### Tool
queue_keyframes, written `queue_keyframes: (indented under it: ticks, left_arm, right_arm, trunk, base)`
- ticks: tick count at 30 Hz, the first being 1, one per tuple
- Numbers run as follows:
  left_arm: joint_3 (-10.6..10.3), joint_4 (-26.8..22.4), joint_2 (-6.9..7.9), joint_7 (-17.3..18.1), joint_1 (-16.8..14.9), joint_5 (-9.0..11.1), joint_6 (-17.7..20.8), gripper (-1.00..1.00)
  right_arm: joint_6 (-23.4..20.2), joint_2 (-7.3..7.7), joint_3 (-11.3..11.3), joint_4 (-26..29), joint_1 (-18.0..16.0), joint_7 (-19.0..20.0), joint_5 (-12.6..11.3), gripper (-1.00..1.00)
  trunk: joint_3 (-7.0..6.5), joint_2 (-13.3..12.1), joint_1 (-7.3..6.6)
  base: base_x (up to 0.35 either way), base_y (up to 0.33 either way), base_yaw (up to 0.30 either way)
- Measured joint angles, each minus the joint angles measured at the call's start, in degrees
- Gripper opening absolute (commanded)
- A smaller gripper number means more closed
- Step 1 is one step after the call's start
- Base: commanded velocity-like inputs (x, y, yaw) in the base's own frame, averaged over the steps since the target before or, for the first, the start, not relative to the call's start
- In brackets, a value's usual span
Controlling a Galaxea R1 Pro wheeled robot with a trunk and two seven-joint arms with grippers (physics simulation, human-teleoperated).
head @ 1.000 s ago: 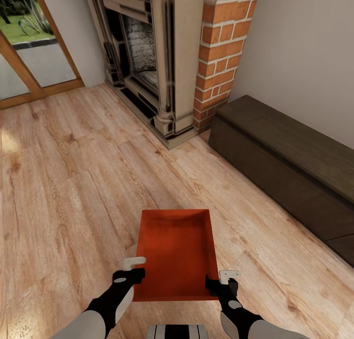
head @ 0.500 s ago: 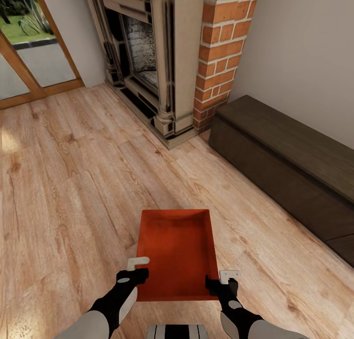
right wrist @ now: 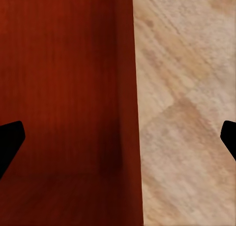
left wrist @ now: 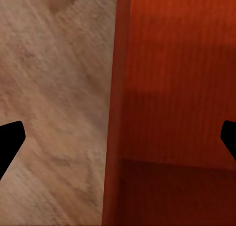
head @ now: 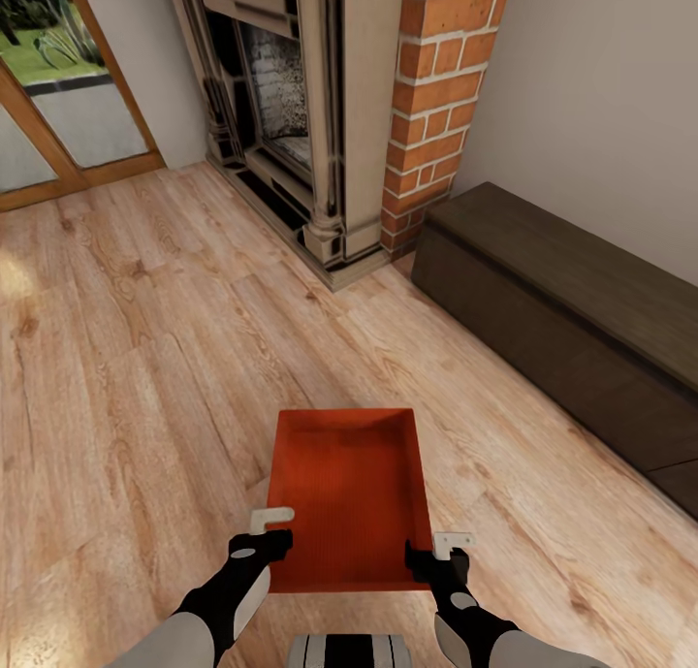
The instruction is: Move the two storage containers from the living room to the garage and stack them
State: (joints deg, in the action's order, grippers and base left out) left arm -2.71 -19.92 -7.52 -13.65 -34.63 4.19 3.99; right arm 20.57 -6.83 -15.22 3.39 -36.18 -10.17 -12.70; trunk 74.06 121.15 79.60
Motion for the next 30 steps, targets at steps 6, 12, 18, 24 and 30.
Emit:
queue_keyframes:
  ticks: [6,12,18,24,30]
  left_arm:
    - [-0.05,0.08,0.03,0.00,0.00,-0.12,0.00,1.00]
    - [-0.12,0.09,0.10,0.04,0.00,-0.13,0.00,1.00]
    - [-0.15,0.09,0.14,0.01,0.00,-0.13,0.00,1.00]
    - [-0.21,0.04,0.19,0.01,0.00,-0.13,-0.01,1.00]
    - [-0.22,0.01,0.19,0.01,0.00,-0.13,-0.01,1.00]
  right_arm:
    - [0.00,-0.01,0.03,0.00,0.00,0.01,-0.06,1.00]
    - [0.00,-0.01,0.02,0.00,0.00,0.02,-0.09,1.00]
    - [0.00,-0.01,0.00,0.00,0.00,0.02,-0.09,1.00]
    - [0.00,-0.01,0.03,0.00,0.00,0.03,-0.09,1.00]
    - [0.00,-0.01,0.02,0.00,0.00,0.02,-0.09,1.00]
  trunk:
    - [1.08,2.41,1.32]
    - [1.44,3.22,1.76]
    - [1.44,3.22,1.76]
    - [1.44,3.22,1.76]
    - [1.44,3.22,1.76]
  base:
    - [0.000,0.000,0.000]
    - [0.000,0.000,0.000]
    - [0.000,0.000,0.000]
    - [0.000,0.000,0.000]
    - [0.000,0.000,0.000]
